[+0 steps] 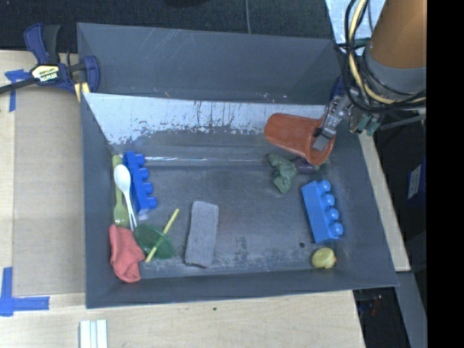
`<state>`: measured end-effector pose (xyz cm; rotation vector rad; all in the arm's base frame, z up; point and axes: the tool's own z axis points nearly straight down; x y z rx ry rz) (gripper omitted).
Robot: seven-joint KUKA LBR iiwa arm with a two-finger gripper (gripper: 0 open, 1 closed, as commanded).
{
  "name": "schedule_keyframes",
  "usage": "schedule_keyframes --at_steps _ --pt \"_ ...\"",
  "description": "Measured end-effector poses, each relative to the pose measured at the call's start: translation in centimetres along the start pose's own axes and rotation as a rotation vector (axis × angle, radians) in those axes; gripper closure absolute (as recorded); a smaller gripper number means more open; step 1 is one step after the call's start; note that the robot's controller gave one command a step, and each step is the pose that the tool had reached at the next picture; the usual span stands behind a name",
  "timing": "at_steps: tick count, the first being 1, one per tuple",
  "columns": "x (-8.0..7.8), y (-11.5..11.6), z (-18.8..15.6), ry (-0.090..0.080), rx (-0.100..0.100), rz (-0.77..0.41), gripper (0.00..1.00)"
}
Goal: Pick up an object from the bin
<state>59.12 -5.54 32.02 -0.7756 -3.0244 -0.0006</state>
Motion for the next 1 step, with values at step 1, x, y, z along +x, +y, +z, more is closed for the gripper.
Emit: schedule_keyframes --at_steps 1 --pt "0.0 0.0 0.01 0.0 0.0 0.0 1.0"
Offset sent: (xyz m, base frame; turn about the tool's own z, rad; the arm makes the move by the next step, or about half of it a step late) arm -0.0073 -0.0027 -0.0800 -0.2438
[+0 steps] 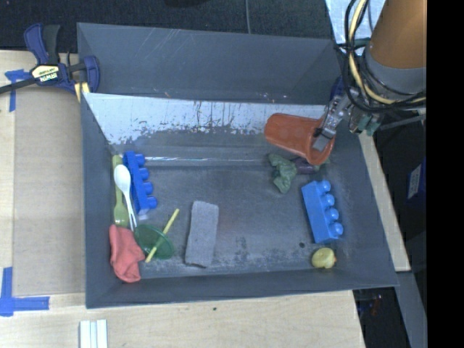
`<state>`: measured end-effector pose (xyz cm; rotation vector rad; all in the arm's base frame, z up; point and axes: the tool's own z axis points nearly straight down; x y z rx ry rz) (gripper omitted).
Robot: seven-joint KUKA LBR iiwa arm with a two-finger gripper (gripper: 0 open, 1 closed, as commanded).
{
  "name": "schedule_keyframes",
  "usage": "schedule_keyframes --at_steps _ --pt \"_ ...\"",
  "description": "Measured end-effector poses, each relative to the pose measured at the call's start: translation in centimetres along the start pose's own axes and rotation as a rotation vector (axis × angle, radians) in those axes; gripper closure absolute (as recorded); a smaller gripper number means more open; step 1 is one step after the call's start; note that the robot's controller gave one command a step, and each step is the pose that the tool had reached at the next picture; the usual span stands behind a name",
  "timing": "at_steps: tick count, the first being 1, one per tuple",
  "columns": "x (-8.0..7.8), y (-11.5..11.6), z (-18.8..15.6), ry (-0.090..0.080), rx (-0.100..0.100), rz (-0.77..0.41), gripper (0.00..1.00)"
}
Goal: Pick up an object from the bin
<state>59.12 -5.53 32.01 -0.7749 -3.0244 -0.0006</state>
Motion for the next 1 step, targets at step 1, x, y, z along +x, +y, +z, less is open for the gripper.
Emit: schedule_keyframes --at_steps 1 --pt "0.03 -0.16 3.52 -0.01 -0.003 -0.121 1.0"
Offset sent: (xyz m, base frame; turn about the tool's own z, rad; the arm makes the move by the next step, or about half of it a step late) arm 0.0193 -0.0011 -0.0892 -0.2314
